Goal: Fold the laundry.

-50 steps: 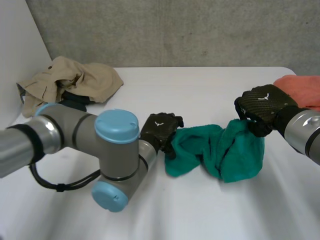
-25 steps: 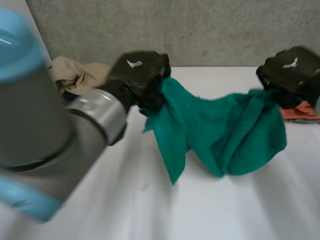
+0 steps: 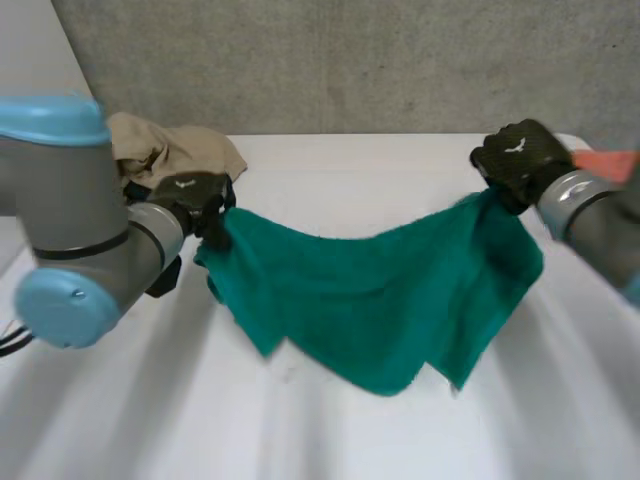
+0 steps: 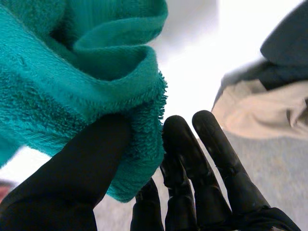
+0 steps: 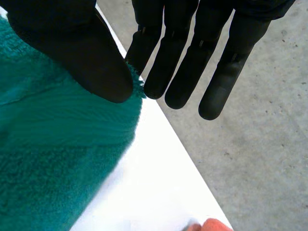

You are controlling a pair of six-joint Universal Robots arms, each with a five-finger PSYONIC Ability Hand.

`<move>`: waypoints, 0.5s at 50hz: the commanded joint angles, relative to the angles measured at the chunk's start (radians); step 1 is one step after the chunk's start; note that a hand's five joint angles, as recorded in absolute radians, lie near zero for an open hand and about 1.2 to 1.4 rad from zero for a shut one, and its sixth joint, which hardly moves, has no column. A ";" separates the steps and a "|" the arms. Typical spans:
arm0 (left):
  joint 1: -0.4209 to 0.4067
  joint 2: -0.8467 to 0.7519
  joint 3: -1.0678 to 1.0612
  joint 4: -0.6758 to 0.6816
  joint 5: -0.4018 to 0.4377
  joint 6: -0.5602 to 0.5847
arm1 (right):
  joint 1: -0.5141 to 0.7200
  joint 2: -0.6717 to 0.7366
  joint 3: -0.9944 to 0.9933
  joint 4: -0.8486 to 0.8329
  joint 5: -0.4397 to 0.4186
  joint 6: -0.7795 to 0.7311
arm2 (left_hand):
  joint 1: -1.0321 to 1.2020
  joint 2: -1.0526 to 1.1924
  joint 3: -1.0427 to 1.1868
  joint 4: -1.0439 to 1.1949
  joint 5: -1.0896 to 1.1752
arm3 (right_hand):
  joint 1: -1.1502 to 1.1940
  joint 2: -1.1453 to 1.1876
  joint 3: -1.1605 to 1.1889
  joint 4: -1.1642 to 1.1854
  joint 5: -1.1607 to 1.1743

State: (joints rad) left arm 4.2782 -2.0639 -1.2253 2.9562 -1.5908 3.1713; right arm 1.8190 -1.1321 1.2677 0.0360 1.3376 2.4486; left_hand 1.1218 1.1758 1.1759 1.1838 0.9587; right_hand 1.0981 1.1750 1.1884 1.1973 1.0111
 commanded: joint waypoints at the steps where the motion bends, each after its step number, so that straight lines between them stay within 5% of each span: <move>1: 0.029 -0.219 0.159 0.101 0.003 0.107 | 0.089 0.244 -0.040 -0.392 0.110 -0.028 | -0.495 -0.549 -0.550 -0.557 -0.507 | -0.073 -0.150 -0.164 -0.172 -0.161; 3: 0.022 -0.222 0.170 0.127 0.002 0.137 | 0.097 0.273 -0.045 -0.444 0.112 -0.043 | -0.781 -0.835 -0.835 -0.843 -0.792 | -0.924 -1.001 -1.014 -1.023 -1.011; 10: -0.041 -0.056 0.078 0.213 -0.011 0.239 | 0.129 0.230 -0.016 -0.441 0.173 -0.088 | -0.864 -0.918 -0.918 -0.926 -0.876 | -0.924 -1.001 -1.014 -1.023 -1.011; 20: -0.118 0.188 -0.370 0.236 -0.006 0.348 | 0.114 -0.041 0.196 -0.087 0.192 -0.077 | -0.832 -0.886 -0.886 -0.894 -0.843 | -0.924 -1.001 -1.014 -1.023 -1.011; 25: -0.199 0.174 -0.502 0.403 -0.008 0.489 | 0.111 -0.118 0.317 0.035 0.172 -0.054 | -0.724 -0.778 -0.778 -0.786 -0.735 | -0.924 -1.001 -1.014 -1.023 -1.011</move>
State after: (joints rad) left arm 4.1564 -1.8869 -1.5694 3.2145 -1.5993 3.5268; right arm 1.9354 -1.1667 1.4623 -0.0753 1.5283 2.3713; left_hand 0.2899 0.2903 0.2868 0.2848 0.1116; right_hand 0.2217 0.2125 0.2100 0.2025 0.0402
